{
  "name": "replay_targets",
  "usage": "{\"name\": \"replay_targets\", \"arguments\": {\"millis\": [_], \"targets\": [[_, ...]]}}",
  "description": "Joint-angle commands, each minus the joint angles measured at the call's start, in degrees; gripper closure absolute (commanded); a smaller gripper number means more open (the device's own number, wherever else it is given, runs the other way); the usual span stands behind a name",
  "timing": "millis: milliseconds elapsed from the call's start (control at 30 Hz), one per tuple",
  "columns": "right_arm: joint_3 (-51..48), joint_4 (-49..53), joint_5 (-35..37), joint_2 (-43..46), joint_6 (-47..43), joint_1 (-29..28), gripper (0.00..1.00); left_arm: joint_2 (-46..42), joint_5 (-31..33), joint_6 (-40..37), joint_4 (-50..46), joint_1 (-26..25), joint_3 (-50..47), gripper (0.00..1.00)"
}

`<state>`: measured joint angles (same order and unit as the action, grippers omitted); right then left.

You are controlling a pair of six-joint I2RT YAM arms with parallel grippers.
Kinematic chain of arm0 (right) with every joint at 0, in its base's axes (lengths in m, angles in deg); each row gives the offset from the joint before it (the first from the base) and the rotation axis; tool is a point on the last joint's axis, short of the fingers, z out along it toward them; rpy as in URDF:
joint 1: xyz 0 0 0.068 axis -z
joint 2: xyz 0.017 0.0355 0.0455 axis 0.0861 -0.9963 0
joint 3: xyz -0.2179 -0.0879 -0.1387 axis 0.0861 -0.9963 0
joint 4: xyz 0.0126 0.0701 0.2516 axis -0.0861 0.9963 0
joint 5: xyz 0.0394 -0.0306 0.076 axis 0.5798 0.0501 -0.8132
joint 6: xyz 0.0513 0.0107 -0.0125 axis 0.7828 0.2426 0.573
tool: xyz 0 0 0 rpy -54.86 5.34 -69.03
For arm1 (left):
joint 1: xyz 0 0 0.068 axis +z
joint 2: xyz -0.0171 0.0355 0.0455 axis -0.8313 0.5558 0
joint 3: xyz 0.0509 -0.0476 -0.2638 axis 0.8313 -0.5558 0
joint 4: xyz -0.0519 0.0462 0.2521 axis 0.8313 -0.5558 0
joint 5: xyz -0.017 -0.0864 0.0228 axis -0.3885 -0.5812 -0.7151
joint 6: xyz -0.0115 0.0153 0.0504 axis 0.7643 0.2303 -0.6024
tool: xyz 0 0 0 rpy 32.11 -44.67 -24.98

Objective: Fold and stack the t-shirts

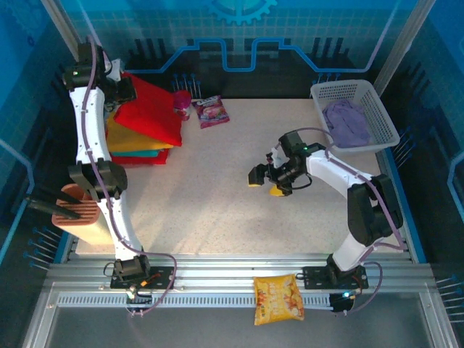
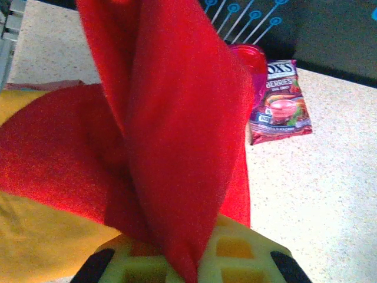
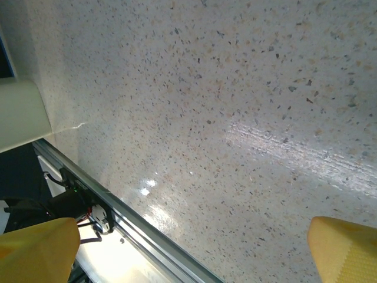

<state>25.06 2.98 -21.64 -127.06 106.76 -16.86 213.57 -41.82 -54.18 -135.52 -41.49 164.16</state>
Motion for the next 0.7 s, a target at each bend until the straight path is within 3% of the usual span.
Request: {"name": "replay_targets", "arguments": {"millis": [0, 300, 533, 600, 667], "targets": [[1.94, 1.99, 0.57, -0.91, 0.02, -1.18, 0.00, 2.84, 3.34, -2.39, 2.87, 1.49, -1.93, 1.00], [3.33, 3.12, 1.09, -2.47, -0.59, -2.37, 0.00, 4.13, 14.66, -3.66, 6.59, 3.02, -3.72, 1.00], [5.91, 4.80, 1.90, -5.30, -1.04, -4.00, 0.00, 4.31, 17.59, -1.90, 6.12, 5.91, -4.59, 0.99], [6.48, 4.72, 1.89, -5.85, -0.70, -4.71, 0.00, 4.61, 17.68, -1.75, 5.95, 5.98, -4.50, 0.86], [6.76, 4.51, 2.62, -5.81, -0.36, -5.17, 0.00, 4.57, 18.70, -1.23, 5.65, 5.84, -4.40, 0.58]]}}
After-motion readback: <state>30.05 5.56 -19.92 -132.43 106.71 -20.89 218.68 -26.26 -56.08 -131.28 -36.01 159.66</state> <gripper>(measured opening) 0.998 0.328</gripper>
